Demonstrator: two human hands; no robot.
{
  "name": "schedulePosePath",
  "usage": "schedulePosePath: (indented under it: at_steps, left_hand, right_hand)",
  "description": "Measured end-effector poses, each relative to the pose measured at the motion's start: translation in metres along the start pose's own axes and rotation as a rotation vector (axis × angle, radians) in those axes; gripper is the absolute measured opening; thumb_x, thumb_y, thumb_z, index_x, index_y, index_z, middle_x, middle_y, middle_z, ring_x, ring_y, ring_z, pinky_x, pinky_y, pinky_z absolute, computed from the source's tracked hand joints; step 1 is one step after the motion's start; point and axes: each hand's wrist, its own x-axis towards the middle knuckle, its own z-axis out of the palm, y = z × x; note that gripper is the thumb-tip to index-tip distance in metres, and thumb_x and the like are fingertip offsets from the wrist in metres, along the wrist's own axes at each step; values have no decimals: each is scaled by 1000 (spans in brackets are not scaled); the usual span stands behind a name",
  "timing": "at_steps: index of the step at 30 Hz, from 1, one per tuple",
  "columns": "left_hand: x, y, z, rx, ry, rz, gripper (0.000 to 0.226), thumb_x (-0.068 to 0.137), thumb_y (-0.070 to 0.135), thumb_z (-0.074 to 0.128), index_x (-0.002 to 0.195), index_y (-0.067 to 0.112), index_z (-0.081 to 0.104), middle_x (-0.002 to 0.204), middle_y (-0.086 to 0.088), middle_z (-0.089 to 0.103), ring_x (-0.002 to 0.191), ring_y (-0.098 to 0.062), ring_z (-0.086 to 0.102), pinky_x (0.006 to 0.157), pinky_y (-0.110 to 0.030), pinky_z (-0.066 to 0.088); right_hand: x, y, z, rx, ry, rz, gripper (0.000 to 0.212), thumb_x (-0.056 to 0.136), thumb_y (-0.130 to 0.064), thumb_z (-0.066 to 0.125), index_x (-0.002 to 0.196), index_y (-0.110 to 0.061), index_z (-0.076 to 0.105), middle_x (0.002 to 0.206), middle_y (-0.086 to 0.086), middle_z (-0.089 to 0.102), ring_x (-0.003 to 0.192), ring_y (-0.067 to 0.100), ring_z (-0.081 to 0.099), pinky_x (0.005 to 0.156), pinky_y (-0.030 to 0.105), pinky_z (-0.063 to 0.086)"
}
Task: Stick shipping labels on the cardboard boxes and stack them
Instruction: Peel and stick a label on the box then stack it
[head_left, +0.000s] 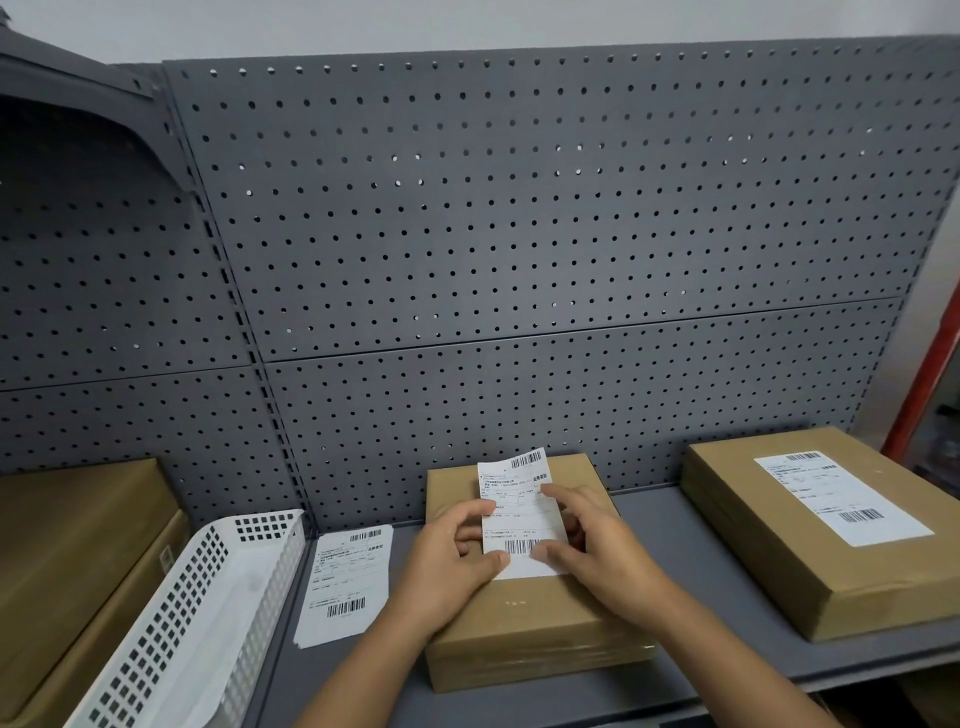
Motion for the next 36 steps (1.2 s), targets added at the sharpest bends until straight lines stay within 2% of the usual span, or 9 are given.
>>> schedulePosePath:
  at_steps: [3, 7, 12, 15, 19, 22, 25, 31, 36]
  left_hand:
    - [5, -1, 5, -34, 53, -8, 54, 78, 16, 90, 127, 25, 67, 124, 11, 69, 105, 8, 65, 81, -5, 49]
    - [14, -1, 8, -5, 87, -57, 51, 73, 14, 93, 118, 18, 71, 110, 7, 73, 105, -8, 68, 72, -3, 49]
    - [14, -3, 14, 90, 148, -53, 45, 76, 18, 91, 117, 25, 72, 108, 13, 71, 98, 3, 65, 69, 2, 43]
    - [11, -5, 17, 108, 170, -32, 49, 79, 21, 89, 123, 29, 69, 115, 16, 69, 99, 8, 64, 70, 2, 43]
    - [20, -3, 17, 43, 148, -56, 52, 79, 14, 88, 126, 23, 68, 108, 12, 68, 94, -1, 67, 69, -8, 50]
    - [26, 1, 18, 94, 168, -45, 50, 79, 25, 89, 124, 23, 69, 101, 15, 65, 87, -1, 64, 77, -21, 55]
    - [31, -1, 18, 178, 194, -53, 47, 76, 37, 89, 118, 29, 71, 99, 17, 67, 88, 1, 65, 86, -33, 58]
    - [31, -11, 20, 220, 221, -32, 39, 81, 39, 84, 117, 34, 70, 100, 18, 68, 90, -6, 69, 86, -34, 58]
    - [30, -16, 26, 286, 236, 5, 33, 88, 38, 77, 120, 36, 69, 100, 21, 61, 94, -8, 67, 88, -40, 58]
  right_hand:
    - [2, 1, 4, -64, -7, 0, 78, 86, -38, 78, 152, -30, 37, 134, -23, 44, 124, 0, 44, 105, 21, 41]
    - [2, 0, 7, -153, -8, -54, 77, 92, -32, 73, 156, -39, 30, 125, -18, 45, 119, 1, 42, 97, 9, 32]
    - [4, 10, 6, -72, -13, -29, 84, 96, 0, 57, 153, -52, 23, 109, -16, 44, 99, -2, 48, 94, 14, 40]
    - [4, 10, 4, -9, -20, 10, 86, 94, 7, 51, 153, -50, 25, 109, -11, 46, 97, 0, 49, 93, 14, 44]
    - [9, 4, 4, 69, 0, 12, 76, 97, -22, 63, 155, -49, 22, 107, -20, 50, 90, 3, 54, 80, 17, 45]
    - [17, -5, 7, 49, 17, 56, 87, 87, -47, 72, 157, -43, 20, 98, -19, 55, 85, 5, 57, 75, 21, 42]
    - [20, -12, 12, -19, 49, 118, 94, 83, -41, 77, 158, -37, 21, 90, -12, 60, 87, 6, 59, 74, 26, 46]
    - [22, -7, 18, -80, 76, 147, 90, 94, -18, 69, 162, -34, 12, 105, -11, 48, 95, 8, 51, 69, 14, 38]
    - [20, -4, 24, -223, 94, 152, 87, 98, -21, 59, 161, -38, 1, 134, -2, 52, 122, 18, 46, 100, 37, 45]
